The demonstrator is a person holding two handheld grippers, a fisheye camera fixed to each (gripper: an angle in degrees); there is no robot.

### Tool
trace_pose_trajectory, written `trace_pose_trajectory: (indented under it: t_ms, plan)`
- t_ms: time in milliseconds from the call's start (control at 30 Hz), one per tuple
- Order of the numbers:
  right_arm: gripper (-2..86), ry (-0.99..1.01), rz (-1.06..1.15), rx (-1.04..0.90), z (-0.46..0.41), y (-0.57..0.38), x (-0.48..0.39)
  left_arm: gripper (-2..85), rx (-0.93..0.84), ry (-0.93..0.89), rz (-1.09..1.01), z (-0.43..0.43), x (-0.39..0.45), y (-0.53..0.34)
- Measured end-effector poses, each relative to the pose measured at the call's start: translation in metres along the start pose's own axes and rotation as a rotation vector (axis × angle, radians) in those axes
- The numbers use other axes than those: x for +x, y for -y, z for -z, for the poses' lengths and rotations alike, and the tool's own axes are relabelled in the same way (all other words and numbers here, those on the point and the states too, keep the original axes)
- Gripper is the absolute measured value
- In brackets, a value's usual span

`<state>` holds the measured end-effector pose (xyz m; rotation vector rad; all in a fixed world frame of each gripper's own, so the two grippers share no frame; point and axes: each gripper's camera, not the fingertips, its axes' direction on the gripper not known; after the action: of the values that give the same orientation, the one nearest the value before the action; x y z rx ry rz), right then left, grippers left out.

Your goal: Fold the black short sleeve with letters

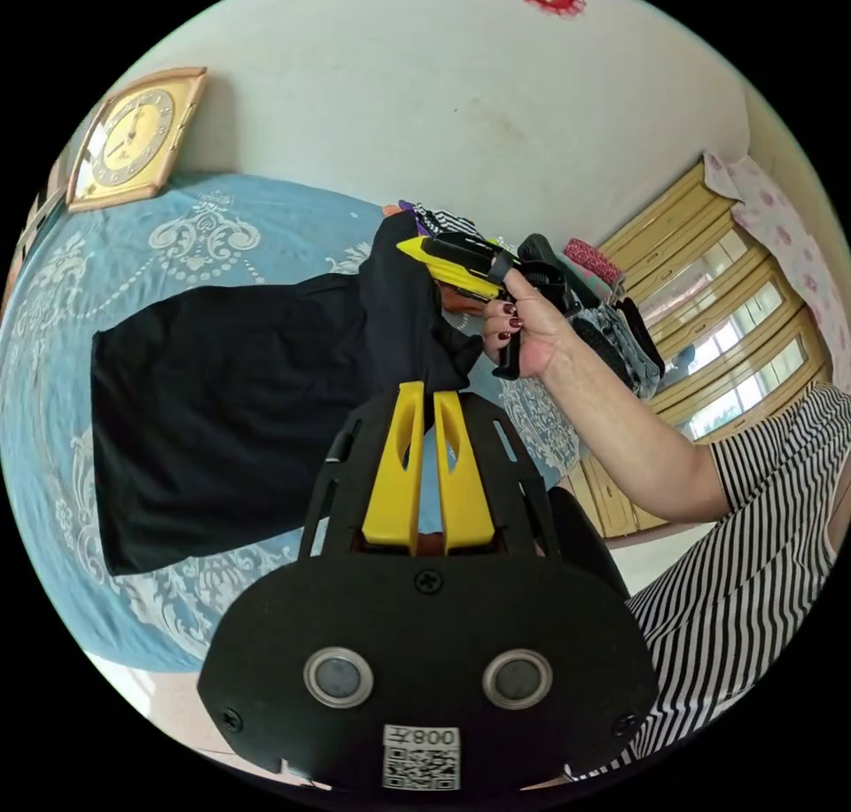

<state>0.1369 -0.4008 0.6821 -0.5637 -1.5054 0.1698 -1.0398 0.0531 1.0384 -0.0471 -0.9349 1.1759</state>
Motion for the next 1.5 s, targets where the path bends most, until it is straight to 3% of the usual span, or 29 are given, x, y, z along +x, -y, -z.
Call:
trace_pose_trajectory:
  t_ms: [467,800,1300,1500]
  plan:
    - [1.7,-0.065,0.095,-0.26,-0.278,0.031,-0.093,1.2,0.213,-0.059,0.447,0.177,-0.217,-0.097]
    - [1.7,-0.153,0.099,-0.388,-0.428,0.034,-0.118,1.5,0.263,-0.127,0.617,0.246,-0.315,-0.15]
    - [3.0,-0.236,0.121,-0.473,-0.547,0.032,-0.14,1.7,0.338,-0.151,0.718,0.325,-0.377,-0.212]
    - [2.6,-0.183,0.218,-0.425,-0.543,0.028,-0.162,0.3,0.359,-0.088,0.594,0.354,-0.361,-0.215]
